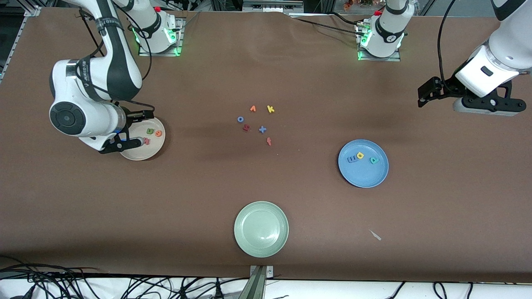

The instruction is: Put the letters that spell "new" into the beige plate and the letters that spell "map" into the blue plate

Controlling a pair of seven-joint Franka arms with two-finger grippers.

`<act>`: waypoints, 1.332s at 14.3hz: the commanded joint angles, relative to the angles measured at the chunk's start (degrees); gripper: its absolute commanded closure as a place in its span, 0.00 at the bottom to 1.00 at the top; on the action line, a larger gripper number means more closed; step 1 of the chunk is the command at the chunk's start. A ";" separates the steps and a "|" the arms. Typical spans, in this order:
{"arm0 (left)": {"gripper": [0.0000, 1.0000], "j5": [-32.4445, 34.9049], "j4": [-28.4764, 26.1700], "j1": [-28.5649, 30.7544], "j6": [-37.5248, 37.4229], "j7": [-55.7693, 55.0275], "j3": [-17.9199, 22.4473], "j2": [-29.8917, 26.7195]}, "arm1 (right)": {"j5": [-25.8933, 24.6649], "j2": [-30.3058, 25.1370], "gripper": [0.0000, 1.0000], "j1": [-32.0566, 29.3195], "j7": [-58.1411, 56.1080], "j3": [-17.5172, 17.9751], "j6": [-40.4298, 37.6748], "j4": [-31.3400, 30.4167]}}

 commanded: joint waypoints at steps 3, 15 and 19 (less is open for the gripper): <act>0.00 1.41 1.85 0.64 -1.72 0.69 -0.70 0.80 | 0.59 -0.09 0.00 0.21 -0.12 -0.14 -10.49 9.28; 0.00 1.50 1.93 0.38 -1.90 0.60 -0.96 0.88 | -6.27 -18.01 0.00 -23.69 -0.30 21.57 -0.93 4.19; 0.00 1.50 1.94 0.11 -1.90 0.60 -0.96 0.88 | -7.58 -18.28 0.00 -29.13 -0.39 26.92 -0.40 4.28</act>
